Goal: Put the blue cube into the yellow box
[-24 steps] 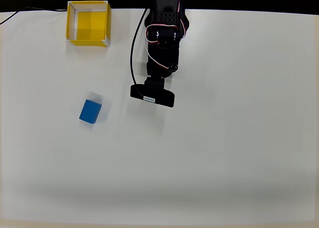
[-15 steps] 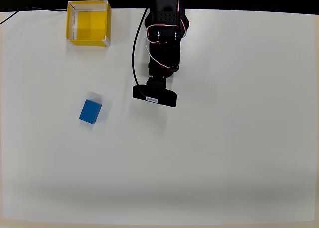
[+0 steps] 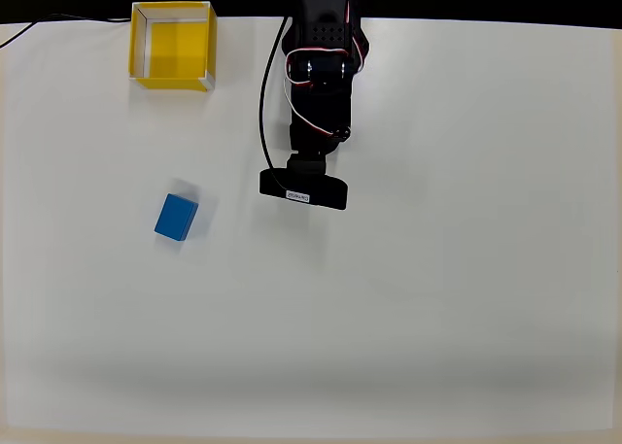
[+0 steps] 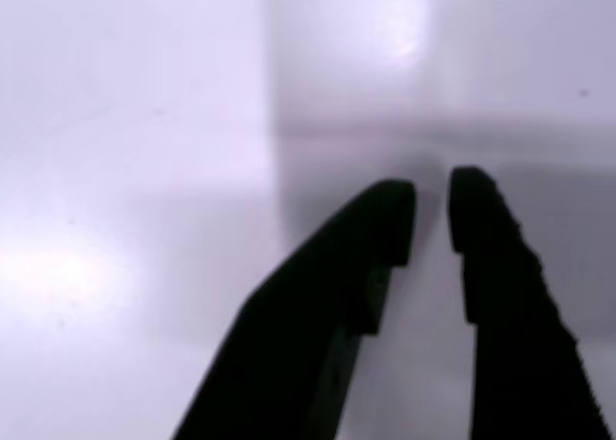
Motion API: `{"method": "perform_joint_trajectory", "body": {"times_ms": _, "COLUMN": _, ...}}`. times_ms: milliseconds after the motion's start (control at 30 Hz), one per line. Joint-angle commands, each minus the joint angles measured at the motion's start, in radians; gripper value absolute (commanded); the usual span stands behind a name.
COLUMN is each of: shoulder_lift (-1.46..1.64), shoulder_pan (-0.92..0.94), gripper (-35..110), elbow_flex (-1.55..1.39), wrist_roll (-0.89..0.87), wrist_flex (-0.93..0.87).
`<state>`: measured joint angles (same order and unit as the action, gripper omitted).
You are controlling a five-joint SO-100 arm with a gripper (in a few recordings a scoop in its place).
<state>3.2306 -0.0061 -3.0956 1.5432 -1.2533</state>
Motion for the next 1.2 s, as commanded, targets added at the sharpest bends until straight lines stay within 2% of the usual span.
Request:
{"method": "perform_joint_trajectory", "body": {"times_ms": 0, "shoulder_lift": -0.100, "shoulder_pan": 0.020, "gripper": 7, "elbow_flex": 0.172, "wrist_roll": -0.014, "wrist_flex": 0.080}}
{"method": "perform_joint_trajectory", "body": {"times_ms": 133, "shoulder_lift": -0.278, "shoulder_pan": 0.067, "gripper": 20, "elbow_flex": 0.330, "wrist_roll": -0.031, "wrist_flex": 0.129}}
{"method": "perform_joint_trajectory", "body": {"times_ms": 467, "shoulder_lift": -0.686, "shoulder_pan": 0.242, "gripper": 39, "elbow_flex": 0.726, "wrist_roll": -0.012, "wrist_flex": 0.141}}
{"method": "perform_joint_trajectory", "body": {"times_ms": 867, "shoulder_lift": -0.966, "shoulder_pan": 0.632, "gripper": 43, "elbow_flex": 0.992, "wrist_roll": 0.204, "wrist_flex": 0.158}}
{"method": "perform_joint_trajectory", "body": {"times_ms": 1167, "shoulder_lift": -1.226, "shoulder_pan": 0.804, "gripper": 50, "elbow_flex": 1.187, "wrist_roll": 0.279, "wrist_flex": 0.209}}
